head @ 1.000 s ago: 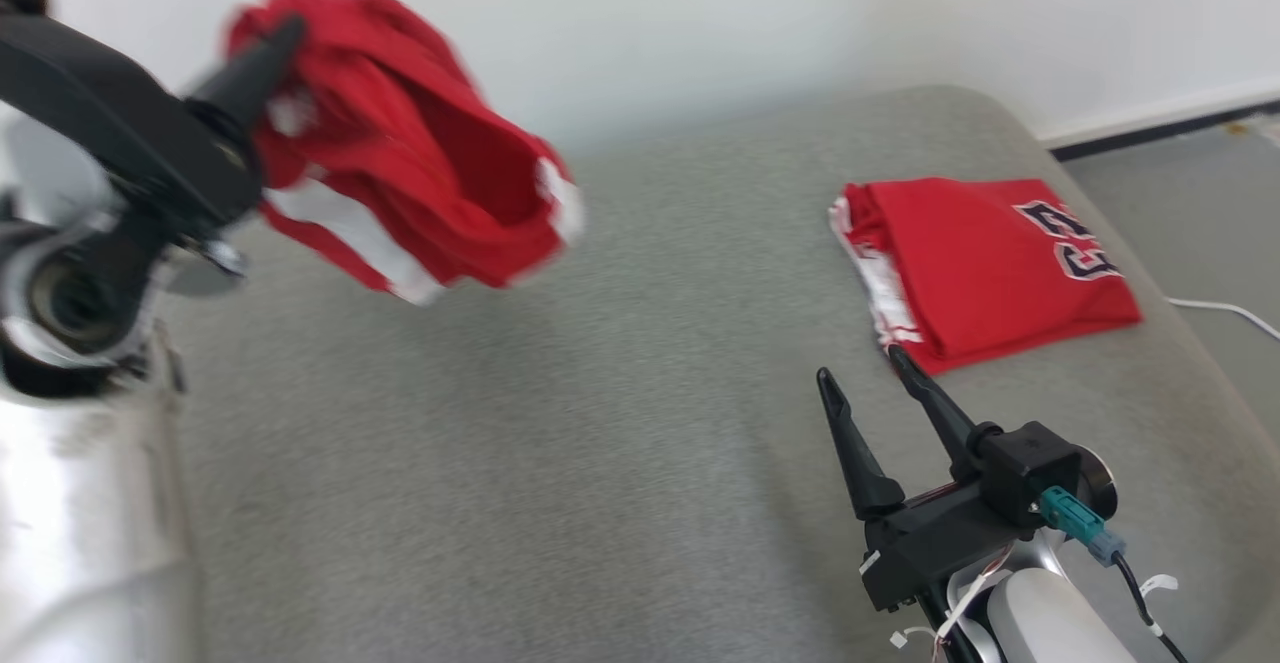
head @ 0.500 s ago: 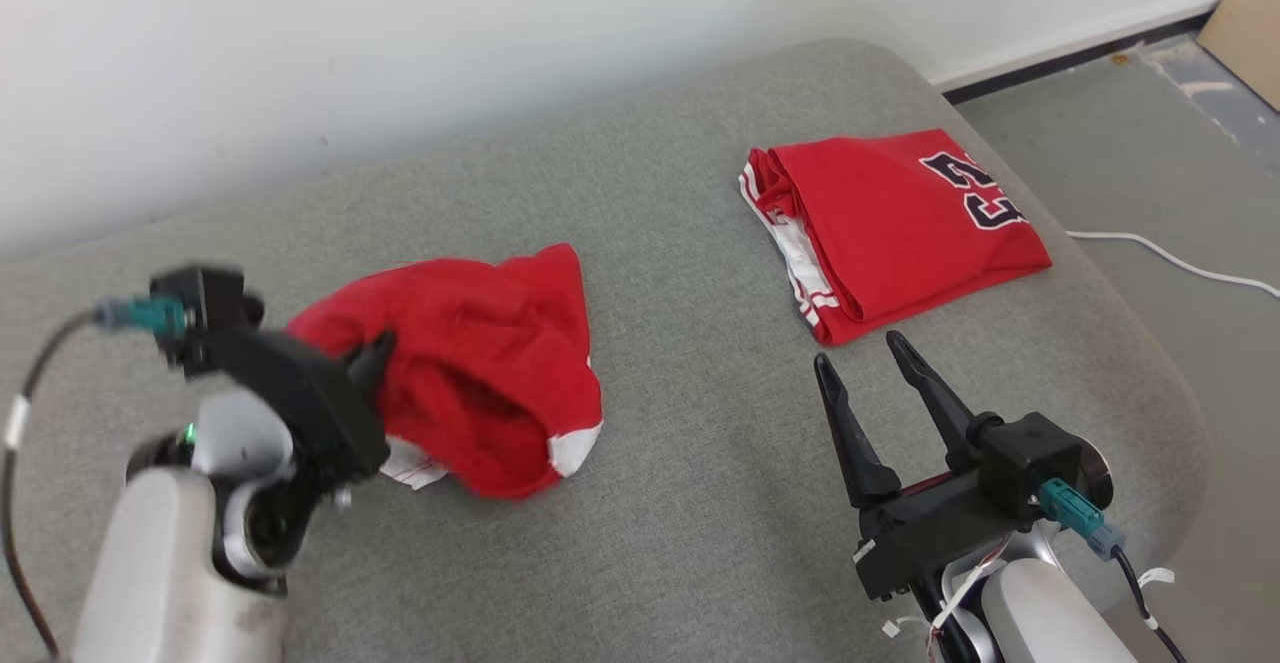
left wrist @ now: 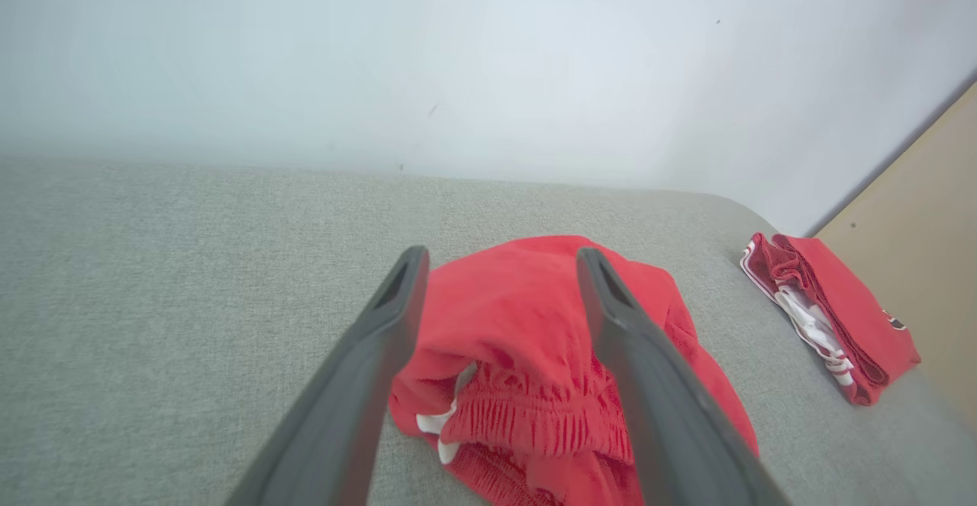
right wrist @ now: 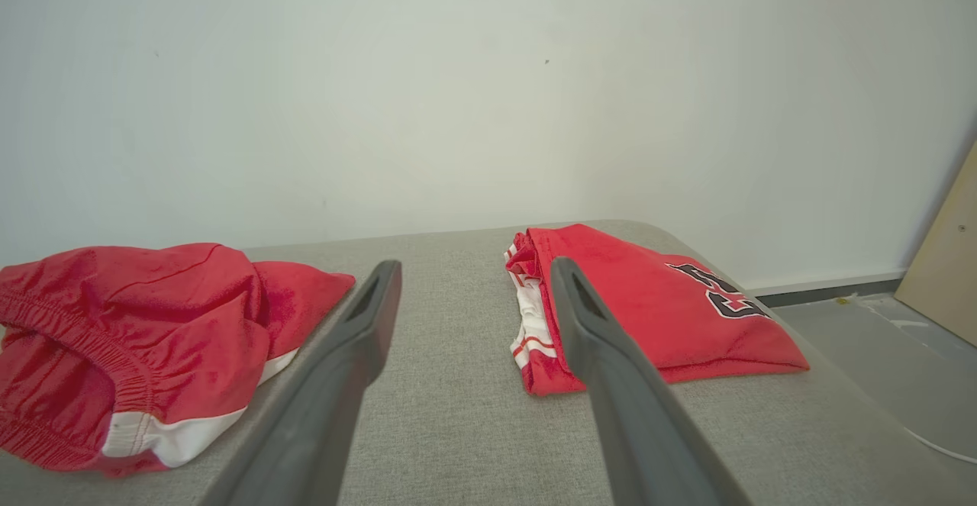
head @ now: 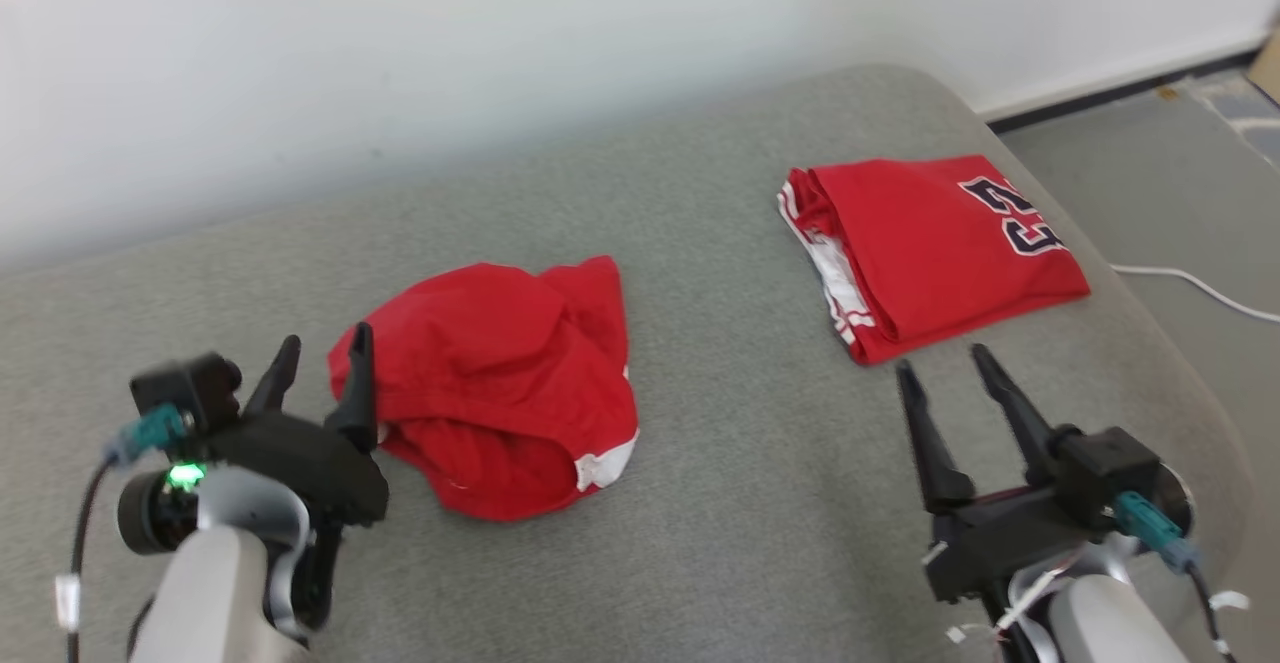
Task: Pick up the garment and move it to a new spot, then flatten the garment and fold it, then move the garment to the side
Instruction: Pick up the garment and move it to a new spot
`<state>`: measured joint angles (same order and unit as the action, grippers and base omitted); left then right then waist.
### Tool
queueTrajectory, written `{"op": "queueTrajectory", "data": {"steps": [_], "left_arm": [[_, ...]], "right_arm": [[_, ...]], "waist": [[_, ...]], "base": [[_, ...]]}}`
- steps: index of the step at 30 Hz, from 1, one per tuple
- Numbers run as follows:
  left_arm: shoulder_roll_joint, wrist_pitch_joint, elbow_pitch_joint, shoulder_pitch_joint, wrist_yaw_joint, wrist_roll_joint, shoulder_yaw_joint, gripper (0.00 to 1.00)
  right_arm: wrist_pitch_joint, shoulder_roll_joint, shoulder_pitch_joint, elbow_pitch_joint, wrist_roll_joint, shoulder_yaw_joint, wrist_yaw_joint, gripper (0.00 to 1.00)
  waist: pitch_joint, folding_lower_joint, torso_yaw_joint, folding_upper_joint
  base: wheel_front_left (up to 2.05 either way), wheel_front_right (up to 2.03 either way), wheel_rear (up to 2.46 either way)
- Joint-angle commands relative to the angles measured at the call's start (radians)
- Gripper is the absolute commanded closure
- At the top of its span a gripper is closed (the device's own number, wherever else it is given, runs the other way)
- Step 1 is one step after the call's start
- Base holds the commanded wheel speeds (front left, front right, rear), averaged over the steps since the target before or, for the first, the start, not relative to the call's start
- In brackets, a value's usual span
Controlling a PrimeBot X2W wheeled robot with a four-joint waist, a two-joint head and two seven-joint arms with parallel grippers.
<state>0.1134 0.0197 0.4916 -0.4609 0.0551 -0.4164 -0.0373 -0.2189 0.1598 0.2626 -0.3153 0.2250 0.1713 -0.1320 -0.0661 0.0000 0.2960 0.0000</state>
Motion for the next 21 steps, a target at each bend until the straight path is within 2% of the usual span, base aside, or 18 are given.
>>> {"op": "queueTrajectory", "data": {"steps": [1,5,7,16,21], "left_arm": [[-0.002,0.011,0.0,0.024,0.002,0.005,0.001,0.0],[0.005,0.158,-0.028,0.073,0.021,0.036,-0.013,0.0],[0.006,0.199,-0.048,0.107,0.019,0.039,-0.011,0.0],[0.062,0.243,-0.128,0.276,0.014,0.1,0.015,0.0],[0.062,0.245,-0.208,0.364,0.006,0.11,0.048,0.0]], "right_arm": [[0.001,0.005,-0.009,0.003,-0.009,-0.003,0.003,0.0],[0.012,0.019,-0.047,0.022,-0.019,-0.049,0.003,0.0],[0.013,0.027,-0.064,0.027,-0.016,-0.069,0.003,0.0],[0.002,0.064,-0.122,-0.02,0.011,-0.095,0.003,0.0],[-0.01,0.065,-0.142,-0.038,0.016,-0.106,0.003,0.0]], "waist": [[0.029,0.0,-0.036,0.0],[0.059,0.0,-0.085,0.0],[0.073,0.0,-0.109,0.0],[0.114,0.0,-0.186,0.0],[0.127,0.0,-0.205,0.0]], "base": [[0.0,0.0,0.0],[0.0,0.0,0.0],[0.0,0.0,0.0],[0.0,0.0,0.0],[0.0,0.0,0.0]]}}
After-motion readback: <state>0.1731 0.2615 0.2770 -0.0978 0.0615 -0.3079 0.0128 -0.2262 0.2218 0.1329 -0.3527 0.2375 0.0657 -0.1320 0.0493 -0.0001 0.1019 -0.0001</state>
